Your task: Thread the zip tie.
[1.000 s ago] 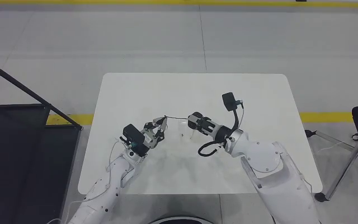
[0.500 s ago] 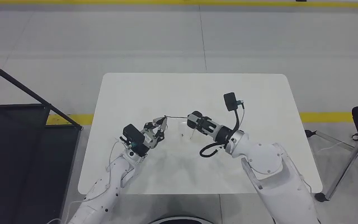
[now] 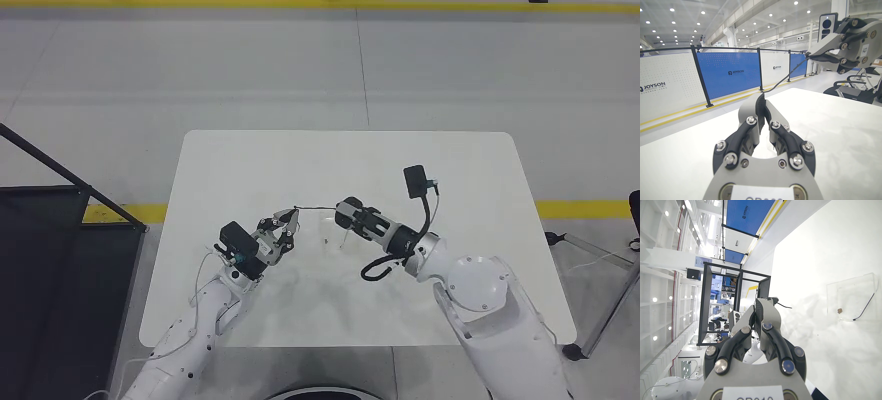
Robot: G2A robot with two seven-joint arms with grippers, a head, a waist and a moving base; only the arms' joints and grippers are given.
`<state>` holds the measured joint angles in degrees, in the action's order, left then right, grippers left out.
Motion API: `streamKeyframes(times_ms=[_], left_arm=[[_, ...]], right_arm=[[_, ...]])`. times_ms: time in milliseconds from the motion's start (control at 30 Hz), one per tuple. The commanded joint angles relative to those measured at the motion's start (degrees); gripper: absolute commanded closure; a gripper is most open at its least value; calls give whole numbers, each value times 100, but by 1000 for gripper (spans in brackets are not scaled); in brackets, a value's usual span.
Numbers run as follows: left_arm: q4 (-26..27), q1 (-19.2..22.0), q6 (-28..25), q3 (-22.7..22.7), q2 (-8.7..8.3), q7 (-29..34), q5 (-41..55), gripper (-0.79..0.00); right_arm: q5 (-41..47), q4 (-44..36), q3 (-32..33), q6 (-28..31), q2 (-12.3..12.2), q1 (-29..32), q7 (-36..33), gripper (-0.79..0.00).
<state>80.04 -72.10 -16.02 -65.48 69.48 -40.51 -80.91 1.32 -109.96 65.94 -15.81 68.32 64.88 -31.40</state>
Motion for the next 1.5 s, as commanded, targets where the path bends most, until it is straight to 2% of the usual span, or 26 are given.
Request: streamKeyframes(times_ms=[0, 1467], left_arm=[[74, -33, 22, -8, 2, 104, 9, 0], [122, -69, -239, -64, 21, 267, -429, 0]], right_arm=[[-9, 5, -14, -7, 3, -7, 2, 0], [418, 122, 106, 252, 52, 11, -56, 0]])
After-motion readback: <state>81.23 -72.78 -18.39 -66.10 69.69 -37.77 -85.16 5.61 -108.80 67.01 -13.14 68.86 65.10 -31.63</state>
